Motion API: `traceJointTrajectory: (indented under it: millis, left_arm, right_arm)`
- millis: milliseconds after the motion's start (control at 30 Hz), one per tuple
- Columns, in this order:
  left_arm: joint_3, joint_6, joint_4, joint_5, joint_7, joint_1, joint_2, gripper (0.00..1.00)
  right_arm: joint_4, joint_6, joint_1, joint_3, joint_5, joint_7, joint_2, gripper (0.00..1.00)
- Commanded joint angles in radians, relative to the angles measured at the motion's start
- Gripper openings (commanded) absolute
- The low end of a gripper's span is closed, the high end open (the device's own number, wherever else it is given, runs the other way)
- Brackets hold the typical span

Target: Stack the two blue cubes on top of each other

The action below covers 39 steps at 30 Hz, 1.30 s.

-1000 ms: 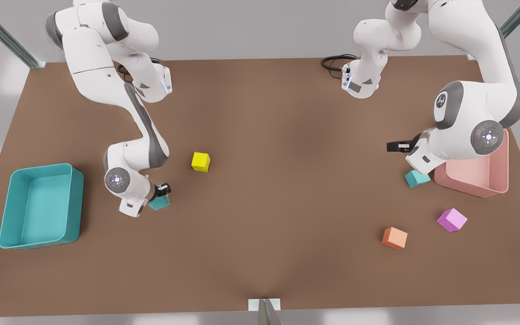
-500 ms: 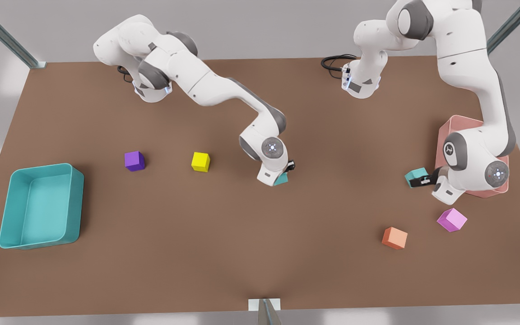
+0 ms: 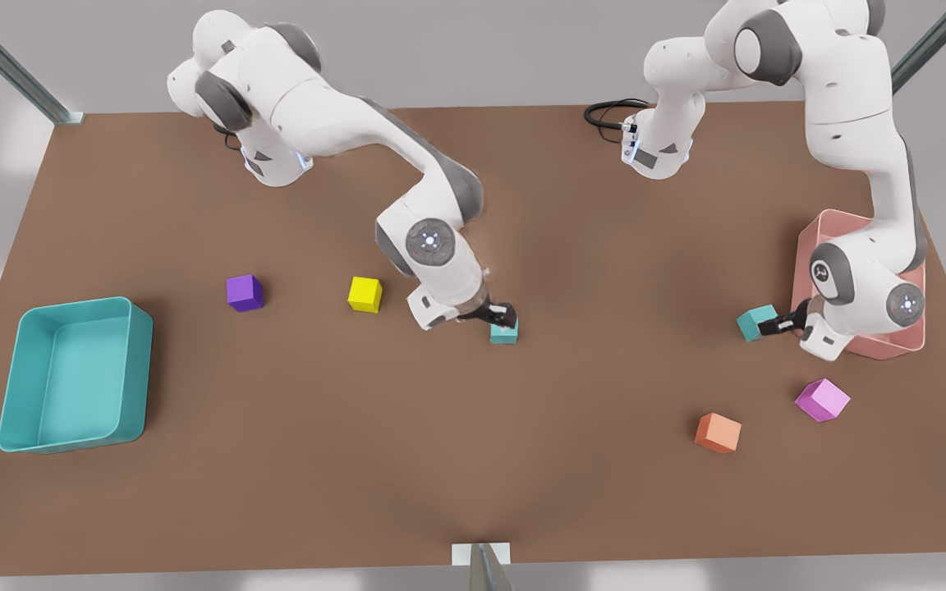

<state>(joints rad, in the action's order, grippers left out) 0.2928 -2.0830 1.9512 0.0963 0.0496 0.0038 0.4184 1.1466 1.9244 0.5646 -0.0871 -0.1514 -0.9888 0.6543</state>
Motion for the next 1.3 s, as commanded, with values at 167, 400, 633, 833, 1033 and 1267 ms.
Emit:
traceJointTrajectory:
  millis: [167,400,633,833,1033,1267]
  left_arm:
    - [-0.001,-0.100,0.084,-0.003,0.042,0.008,0.010,1.00]
    - [-0.001,-0.163,0.084,-0.001,0.042,0.007,0.063,1.00]
    - [-0.009,-0.203,0.084,0.029,0.042,0.004,0.106,0.46]
    - [-0.112,0.004,0.080,0.029,0.039,-0.033,-0.027,0.49]
    - [-0.432,0.268,-0.325,0.022,-0.589,-0.244,0.055,0.53]
    - [-0.437,0.189,-0.607,0.005,-0.889,-0.489,0.300,0.53]
  right_arm:
    - [0.215,-0.555,-0.519,0.024,0.305,1.625,-0.356,1.00]
    - [0.484,-0.441,-0.453,0.006,0.334,1.296,-0.541,1.00]
    - [0.487,-0.443,-0.460,0.012,0.326,1.285,-0.542,1.00]
    - [0.490,-0.443,-0.462,0.015,0.326,1.285,-0.542,1.00]
    - [0.486,-0.441,-0.462,0.015,0.325,1.285,-0.542,1.00]
    - [0.489,-0.440,-0.463,0.015,0.323,1.285,-0.539,1.00]
